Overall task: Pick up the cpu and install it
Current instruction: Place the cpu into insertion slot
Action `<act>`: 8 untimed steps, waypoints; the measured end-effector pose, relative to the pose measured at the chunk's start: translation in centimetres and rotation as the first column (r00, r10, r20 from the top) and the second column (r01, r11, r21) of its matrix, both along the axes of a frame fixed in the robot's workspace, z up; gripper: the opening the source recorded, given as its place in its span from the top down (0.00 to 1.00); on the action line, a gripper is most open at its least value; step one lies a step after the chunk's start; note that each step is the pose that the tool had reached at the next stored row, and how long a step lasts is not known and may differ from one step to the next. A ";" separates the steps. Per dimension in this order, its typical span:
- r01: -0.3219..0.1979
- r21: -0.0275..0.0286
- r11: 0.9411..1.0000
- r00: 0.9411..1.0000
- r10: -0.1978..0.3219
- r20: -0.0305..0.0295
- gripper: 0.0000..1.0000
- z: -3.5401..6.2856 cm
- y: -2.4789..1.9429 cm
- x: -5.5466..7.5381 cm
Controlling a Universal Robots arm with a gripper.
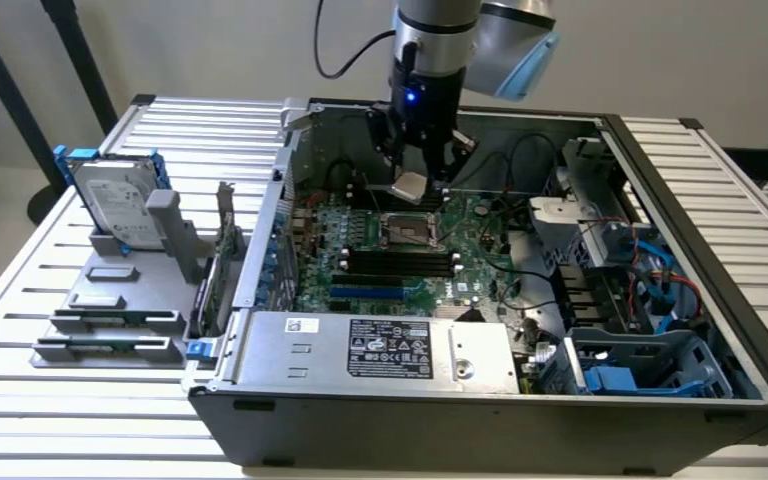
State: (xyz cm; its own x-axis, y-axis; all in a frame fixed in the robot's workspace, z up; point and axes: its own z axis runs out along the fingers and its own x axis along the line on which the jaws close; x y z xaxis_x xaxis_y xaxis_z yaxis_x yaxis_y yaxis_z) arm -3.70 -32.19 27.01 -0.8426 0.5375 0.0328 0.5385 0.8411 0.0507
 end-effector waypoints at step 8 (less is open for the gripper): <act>0.145 0.000 0.989 0.989 -0.145 0.000 0.45 -0.53 0.00 0.0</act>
State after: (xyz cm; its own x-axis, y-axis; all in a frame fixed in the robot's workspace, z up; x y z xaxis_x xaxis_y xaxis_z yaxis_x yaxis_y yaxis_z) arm -3.70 -32.19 26.47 -0.7554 0.6544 0.0328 0.6552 0.7538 0.0506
